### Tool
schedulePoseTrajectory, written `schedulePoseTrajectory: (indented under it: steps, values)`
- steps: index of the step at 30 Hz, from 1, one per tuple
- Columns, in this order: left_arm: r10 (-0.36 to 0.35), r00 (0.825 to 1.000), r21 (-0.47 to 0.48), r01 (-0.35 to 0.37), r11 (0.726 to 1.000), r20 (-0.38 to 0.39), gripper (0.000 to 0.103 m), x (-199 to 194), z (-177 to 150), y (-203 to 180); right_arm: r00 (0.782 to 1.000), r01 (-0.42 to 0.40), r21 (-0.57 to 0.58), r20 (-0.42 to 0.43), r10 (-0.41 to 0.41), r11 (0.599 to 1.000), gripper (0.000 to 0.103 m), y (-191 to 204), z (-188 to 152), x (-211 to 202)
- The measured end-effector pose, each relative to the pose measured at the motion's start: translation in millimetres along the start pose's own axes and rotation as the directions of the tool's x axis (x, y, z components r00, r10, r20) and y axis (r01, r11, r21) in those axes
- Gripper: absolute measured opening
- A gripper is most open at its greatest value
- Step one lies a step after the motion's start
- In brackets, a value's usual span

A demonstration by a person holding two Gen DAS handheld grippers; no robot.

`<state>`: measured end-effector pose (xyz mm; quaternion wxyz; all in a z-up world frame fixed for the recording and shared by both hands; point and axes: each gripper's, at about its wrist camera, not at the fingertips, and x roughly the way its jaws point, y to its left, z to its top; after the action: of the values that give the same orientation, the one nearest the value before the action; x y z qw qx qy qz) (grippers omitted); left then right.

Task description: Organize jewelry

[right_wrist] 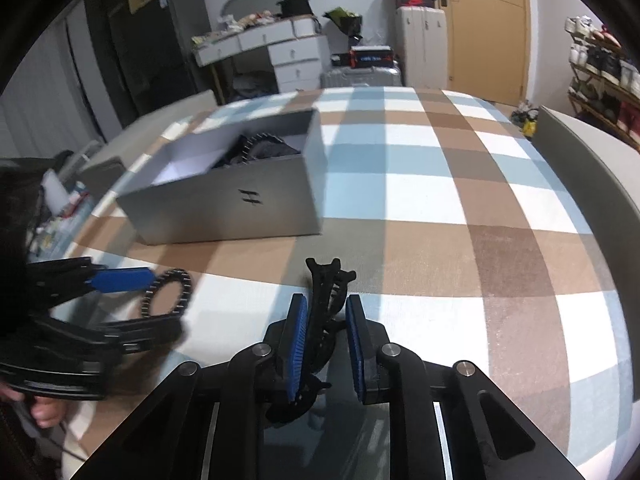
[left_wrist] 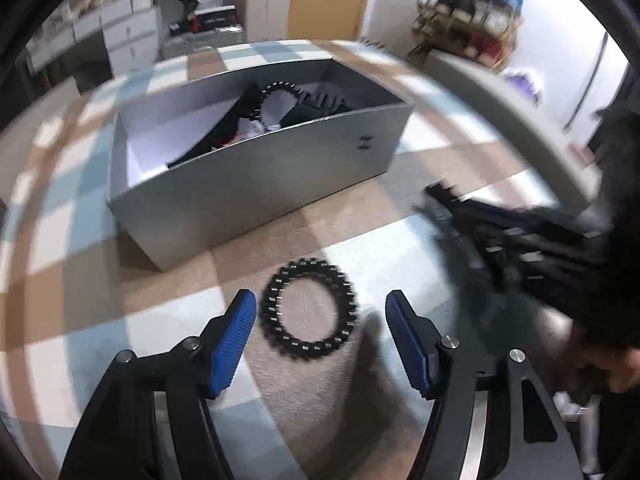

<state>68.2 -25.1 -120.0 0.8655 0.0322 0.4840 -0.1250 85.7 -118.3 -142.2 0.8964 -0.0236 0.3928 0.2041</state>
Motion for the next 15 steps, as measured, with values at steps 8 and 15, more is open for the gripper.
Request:
schedulePoseTrajectory:
  steps: [8, 15]
  values:
    - [0.039, 0.999, 0.067, -0.038, 0.997, -0.018, 0.035, 3, 7, -18, 0.998, -0.039, -0.025, 0.052, 0.041, 0.999, 0.019, 5, 1, -13]
    - [0.05, 0.998, 0.081, -0.048, 0.996, -0.023, 0.025, -1, 3, -18, 0.994, -0.068, -0.019, 0.09, 0.069, 0.998, 0.019, 4, 4, -22]
